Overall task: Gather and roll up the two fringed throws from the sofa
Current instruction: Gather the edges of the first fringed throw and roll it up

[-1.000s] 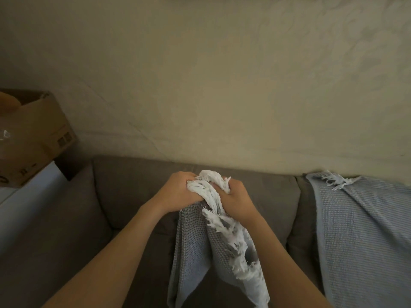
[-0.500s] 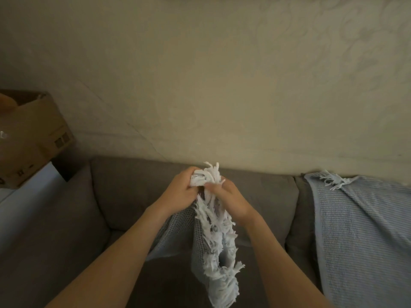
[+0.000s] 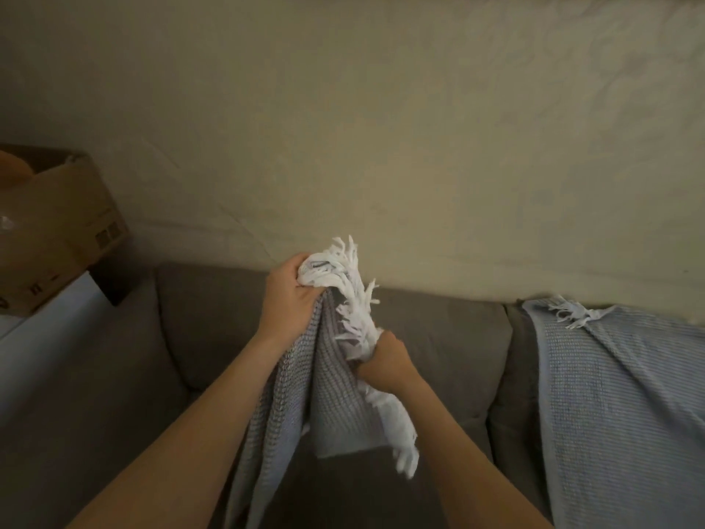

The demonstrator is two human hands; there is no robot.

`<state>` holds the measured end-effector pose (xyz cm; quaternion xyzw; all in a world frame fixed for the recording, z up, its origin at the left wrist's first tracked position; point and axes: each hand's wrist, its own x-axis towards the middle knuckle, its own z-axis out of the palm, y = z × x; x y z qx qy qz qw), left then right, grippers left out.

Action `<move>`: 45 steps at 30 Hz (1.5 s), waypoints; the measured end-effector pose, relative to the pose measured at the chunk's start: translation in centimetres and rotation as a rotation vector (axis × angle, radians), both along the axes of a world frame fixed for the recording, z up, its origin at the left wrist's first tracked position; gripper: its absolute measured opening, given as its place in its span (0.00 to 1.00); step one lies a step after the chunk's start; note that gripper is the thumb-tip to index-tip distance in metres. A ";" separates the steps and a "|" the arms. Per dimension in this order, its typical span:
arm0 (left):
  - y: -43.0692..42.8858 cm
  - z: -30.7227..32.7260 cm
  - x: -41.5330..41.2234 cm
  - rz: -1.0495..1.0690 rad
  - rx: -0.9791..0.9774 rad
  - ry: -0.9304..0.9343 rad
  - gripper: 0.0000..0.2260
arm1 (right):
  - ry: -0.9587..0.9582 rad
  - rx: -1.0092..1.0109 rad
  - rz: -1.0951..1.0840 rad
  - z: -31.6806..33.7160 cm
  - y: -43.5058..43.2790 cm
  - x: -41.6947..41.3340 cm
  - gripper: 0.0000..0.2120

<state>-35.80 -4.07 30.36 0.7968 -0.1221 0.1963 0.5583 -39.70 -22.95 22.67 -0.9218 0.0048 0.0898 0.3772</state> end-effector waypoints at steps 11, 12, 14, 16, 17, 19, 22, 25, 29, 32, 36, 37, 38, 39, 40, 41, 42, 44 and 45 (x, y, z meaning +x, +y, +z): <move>2.7 -1.6 1.1 0.388 -0.016 0.024 0.13 | -0.310 -0.047 -0.345 -0.7 -3.7 1.2 0.12; 2.6 -1.7 1.0 0.421 -0.031 0.022 0.13 | -0.334 -0.054 -0.307 -0.4 -3.8 1.3 0.11; 2.6 -2.2 1.1 0.489 -0.046 0.043 0.15 | -0.256 -0.182 -0.056 0.2 -4.2 1.5 0.13; 2.5 -3.0 1.1 0.513 -0.039 0.076 0.16 | -0.080 -0.354 0.117 1.0 -4.8 1.5 0.14; 2.5 -3.5 1.1 0.514 -0.039 0.088 0.16 | -0.009 -0.436 0.136 1.3 -5.4 1.7 0.13; 2.3 -4.1 1.0 0.505 -0.053 0.097 0.15 | 0.097 -0.557 0.082 1.4 -6.4 2.0 0.15; 2.4 -4.7 0.9 0.508 -0.086 0.105 0.16 | 0.030 -0.593 -0.041 1.4 -7.3 2.2 0.12; 3.0 -4.8 1.0 0.506 -0.081 0.099 0.17 | -0.082 -0.690 -0.088 1.0 -8.4 2.3 0.13; 4.0 -5.5 1.3 0.478 -0.028 0.136 0.17 | 0.193 -0.567 0.074 1.0 -9.9 2.6 0.10; 4.7 -6.0 1.3 0.508 0.025 0.232 0.22 | 0.196 -0.349 0.116 1.1 -9.7 2.5 0.08; 5.2 -7.1 0.6 0.473 0.214 0.393 0.25 | 0.016 -0.222 -0.103 1.3 -8.8 2.8 0.07; 5.3 -7.5 0.4 0.464 0.276 0.436 0.23 | -0.001 -0.215 -0.128 1.5 -8.4 2.9 0.06; 5.4 -7.9 0.3 0.455 0.343 0.476 0.21 | -0.015 -0.210 -0.136 1.7 -8.0 2.9 0.06; 5.6 -8.3 0.1 0.447 0.406 0.511 0.18 | -0.029 -0.205 -0.131 2.0 -7.6 2.9 0.07; 5.8 -8.6 0.1 0.442 0.461 0.544 0.14 | -0.046 -0.207 -0.113 2.3 -7.3 3.0 0.07; 6.0 -8.9 0.1 0.441 0.505 0.574 0.11 | -0.064 -0.218 -0.088 2.6 -7.0 3.0 0.07; 6.4 -9.2 0.1 0.444 0.538 0.602 0.09 | -0.073 -0.250 -0.052 3.0 -6.7 2.9 0.07; 7.2 -9.8 0.0 0.449 0.599 0.661 0.07 | -0.067 -0.311 0.004 3.6 -6.4 2.8 0.11; 7.6 -10.1 -0.1 0.447 0.641 0.700 0.06 | -0.073 -0.326 0.013 3.9 -6.2 2.7 0.11</move>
